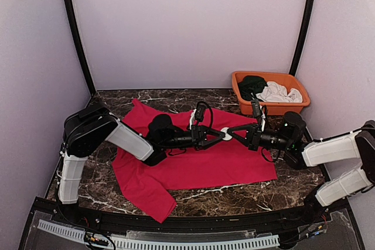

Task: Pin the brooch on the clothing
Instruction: Open the brooch at the center of the board.

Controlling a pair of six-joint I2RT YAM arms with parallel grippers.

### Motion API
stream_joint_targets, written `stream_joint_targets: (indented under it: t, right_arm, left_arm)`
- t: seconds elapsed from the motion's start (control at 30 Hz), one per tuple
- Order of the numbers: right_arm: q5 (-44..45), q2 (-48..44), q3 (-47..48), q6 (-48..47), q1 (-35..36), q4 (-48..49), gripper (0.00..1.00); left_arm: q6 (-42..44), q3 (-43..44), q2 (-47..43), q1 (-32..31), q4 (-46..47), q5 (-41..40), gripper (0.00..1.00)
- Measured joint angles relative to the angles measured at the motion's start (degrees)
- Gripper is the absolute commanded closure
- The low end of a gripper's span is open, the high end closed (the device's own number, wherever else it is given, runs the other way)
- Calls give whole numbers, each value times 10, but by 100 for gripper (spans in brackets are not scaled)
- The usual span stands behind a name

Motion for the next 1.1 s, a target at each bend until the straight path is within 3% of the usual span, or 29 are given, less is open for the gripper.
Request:
stream_joint_targets:
  t: [0.23, 0.67, 0.83, 1.1]
  right_arm:
    - [-8, 4, 0, 4, -1, 3, 100]
    - [-3, 2, 6, -8, 0, -17, 100]
    - [15, 0, 15, -23, 7, -38, 100]
    - [42, -9, 22, -25, 12, -69, 100]
  left_arm:
    - [-7, 0, 0, 0, 1, 2, 91]
    - [-11, 2, 0, 0, -1, 6, 88]
    - [-9, 2, 0, 3, -1, 3, 94]
    - [12, 2, 0, 4, -1, -2, 95]
